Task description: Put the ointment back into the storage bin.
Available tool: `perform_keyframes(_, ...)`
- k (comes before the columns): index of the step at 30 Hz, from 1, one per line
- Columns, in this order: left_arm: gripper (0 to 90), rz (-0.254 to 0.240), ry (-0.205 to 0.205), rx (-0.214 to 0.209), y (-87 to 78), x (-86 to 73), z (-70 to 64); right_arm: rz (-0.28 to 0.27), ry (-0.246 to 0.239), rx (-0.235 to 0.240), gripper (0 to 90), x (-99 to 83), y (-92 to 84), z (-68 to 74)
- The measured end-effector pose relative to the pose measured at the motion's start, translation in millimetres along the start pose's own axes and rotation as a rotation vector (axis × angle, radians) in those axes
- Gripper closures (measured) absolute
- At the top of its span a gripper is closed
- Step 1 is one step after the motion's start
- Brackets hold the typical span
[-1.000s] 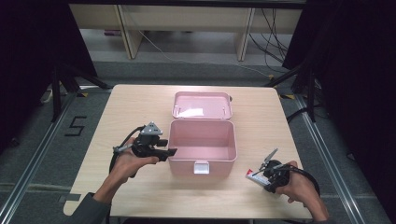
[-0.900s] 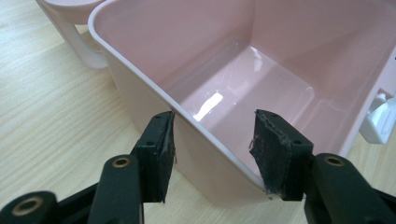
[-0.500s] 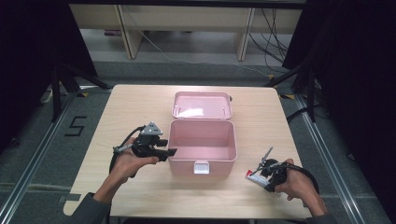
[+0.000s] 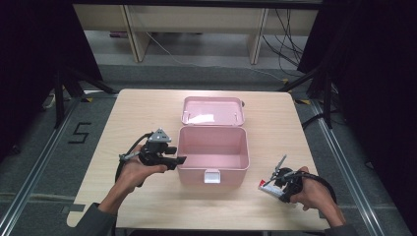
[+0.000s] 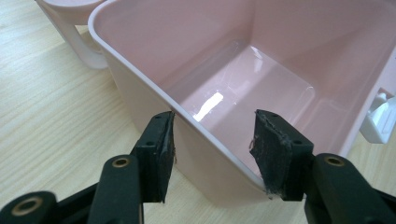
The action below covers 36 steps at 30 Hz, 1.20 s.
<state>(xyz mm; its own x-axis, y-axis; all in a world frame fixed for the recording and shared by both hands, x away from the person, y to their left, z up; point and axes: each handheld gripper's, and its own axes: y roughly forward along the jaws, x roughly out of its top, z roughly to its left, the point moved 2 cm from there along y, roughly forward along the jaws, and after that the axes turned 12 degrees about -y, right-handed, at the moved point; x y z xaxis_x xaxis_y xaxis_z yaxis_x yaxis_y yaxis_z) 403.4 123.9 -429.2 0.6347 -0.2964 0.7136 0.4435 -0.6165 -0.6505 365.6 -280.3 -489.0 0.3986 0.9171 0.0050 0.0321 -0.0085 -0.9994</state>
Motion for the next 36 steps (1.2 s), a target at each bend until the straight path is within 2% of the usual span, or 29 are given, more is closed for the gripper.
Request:
perform_keyframes(2, 47.9, 0.000, -0.001, 0.000, 0.0, 0.0, 0.0, -0.004, 0.002, 0.005, 70.0, -0.3, -1.4, 0.3)
perform_keyframes(6, 47.8, 0.001, 0.004, -0.001, -0.1, 0.1, 0.3, -0.009, -0.004, -0.016, 70.1, 0.0, -4.5, 0.0)
perform_keyframes(7, 47.8, 0.001, 0.005, 0.001, -0.1, 0.1, 0.1, -0.012, -0.008, -0.028, 70.1, 0.7, -8.3, 0.3)
perform_keyframes(9, 47.8, 0.001, 0.004, -0.001, -0.1, 0.1, 0.3, -0.016, -0.016, -0.022, 70.1, 0.8, -13.8, 0.5)
perform_keyframes(10, 47.8, -0.001, -0.007, 0.000, 0.0, -0.2, -0.3, -0.024, -0.011, -0.032, 70.1, 0.6, -17.0, 0.5)
perform_keyframes(12, 47.8, -0.001, -0.006, 0.000, 0.0, -0.1, -0.1, -0.031, -0.045, -0.044, 70.1, -0.5, -23.0, -3.1)
perform_keyframes(13, 47.8, 0.001, 0.005, 0.000, -0.1, 0.1, 0.2, -0.054, -0.041, -0.051, 70.1, -1.0, -29.2, -3.7)
perform_keyframes(15, 47.8, -0.001, -0.006, 0.000, 0.0, -0.1, -0.1, -0.064, -0.036, -0.059, 70.1, -1.5, -37.7, -4.8)
perform_keyframes(16, 47.7, -0.001, -0.006, 0.000, 0.0, -0.1, -0.1, -0.050, -0.021, -0.058, 70.1, -1.9, -43.3, -5.2)
perform_keyframes(17, 47.7, 0.000, 0.000, 0.002, -0.1, 0.0, -0.1, -0.054, -0.031, -0.080, 70.1, -2.1, -48.3, -8.1)
perform_keyframes(18, 47.8, 0.001, 0.002, 0.002, -0.1, 0.0, 0.0, -0.082, -0.036, -0.091, 70.1, -2.2, -52.3, -9.8)
perform_keyframes(20, 47.8, -0.001, -0.005, 0.000, 0.0, -0.1, -0.1, -0.108, -0.078, -0.111, 70.1, -0.9, -61.9, -14.4)
perform_keyframes(21, 47.7, 0.000, -0.006, 0.000, 0.0, -0.2, -0.2, -0.108, -0.055, -0.113, 70.1, -0.5, -67.5, -13.9)
perform_keyframes(23, 47.7, 0.000, 0.001, 0.000, 0.0, 0.0, 0.1, -0.126, -0.057, -0.114, 70.1, 1.2, -76.3, -14.7)
perform_keyframes(25, 47.7, 0.000, -0.006, 0.001, 0.0, -0.1, -0.2, -0.144, -0.040, -0.115, 70.1, 3.5, -87.9, -14.3)
perform_keyframes(26, 47.7, 0.000, -0.006, 0.001, 0.0, -0.1, -0.2, -0.144, -0.040, -0.115, 70.1, 3.5, -87.9, -14.3)
perform_keyframes(29, 47.8, 0.001, 0.005, 0.003, 0.0, 0.2, 0.0, -0.166, -0.049, -0.131, 70.1, 8.3, -103.0, -15.2)
perform_keyframes(30, 47.8, 0.000, -0.006, 0.002, 0.1, -0.1, -0.3, -0.188, -0.055, -0.135, 70.1, 12.9, -112.0, -14.8)
perform_keyframes(32, 47.7, 0.000, -0.005, 0.005, 0.0, -0.1, -0.5, -0.209, -0.053, -0.119, 70.1, 17.6, -119.5, -13.0)
perform_keyframes(33, 47.8, 0.000, 0.005, 0.005, 0.0, 0.2, -0.1, -0.215, -0.061, -0.131, 70.1, 20.2, -123.8, -13.2)
perform_keyframes(36, 47.7, -0.001, -0.007, 0.004, 0.1, -0.1, -0.5, -0.235, -0.093, -0.125, 70.1, 28.7, -133.8, -12.3)
